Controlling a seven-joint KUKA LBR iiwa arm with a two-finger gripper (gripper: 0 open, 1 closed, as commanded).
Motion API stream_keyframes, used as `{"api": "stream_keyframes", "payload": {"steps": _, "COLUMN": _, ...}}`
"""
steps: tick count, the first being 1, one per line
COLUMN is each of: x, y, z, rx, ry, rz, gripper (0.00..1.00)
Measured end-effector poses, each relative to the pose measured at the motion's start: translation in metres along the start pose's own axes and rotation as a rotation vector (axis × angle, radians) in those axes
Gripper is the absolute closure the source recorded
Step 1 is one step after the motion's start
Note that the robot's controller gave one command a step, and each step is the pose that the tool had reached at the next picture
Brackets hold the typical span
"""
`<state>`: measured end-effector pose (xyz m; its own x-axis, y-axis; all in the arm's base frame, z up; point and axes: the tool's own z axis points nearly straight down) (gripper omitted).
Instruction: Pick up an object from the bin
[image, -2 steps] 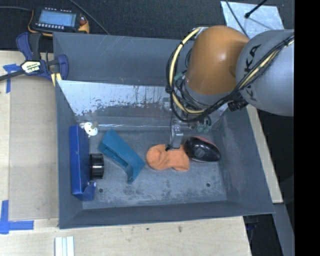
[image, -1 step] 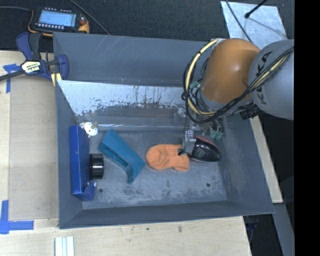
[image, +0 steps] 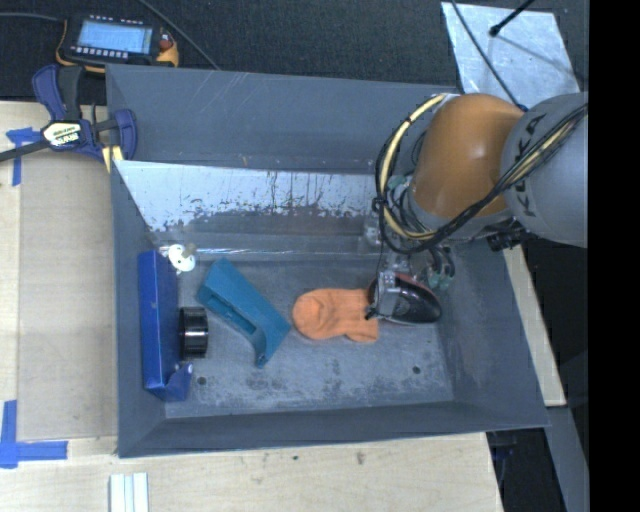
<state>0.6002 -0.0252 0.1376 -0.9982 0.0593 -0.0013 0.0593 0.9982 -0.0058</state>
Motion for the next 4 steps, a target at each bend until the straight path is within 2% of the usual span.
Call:
{"api": "stream_keyframes", "payload": {"steps": 1, "x": 0.037, "y": 0.01, "z": 0.043, "rx": -0.008, "ry": -0.007, "rz": -0.024, "gripper": 0.0}}
{"api": "stream_keyframes", "payload": {"steps": 2, "x": -0.004, "y": 0.03, "z": 0.067, "rx": -0.006, "ry": -0.004, "rz": -0.013, "gripper": 1.0}}
{"api": "stream_keyframes", "payload": {"steps": 3, "x": -0.004, "y": 0.03, "z": 0.067, "rx": -0.006, "ry": -0.004, "rz": -0.012, "gripper": 1.0}}
{"api": "stream_keyframes", "payload": {"steps": 4, "x": -0.016, "y": -0.005, "z": -0.116, "rx": -0.005, "ry": -0.012, "rz": 0.007, "gripper": 1.0}}
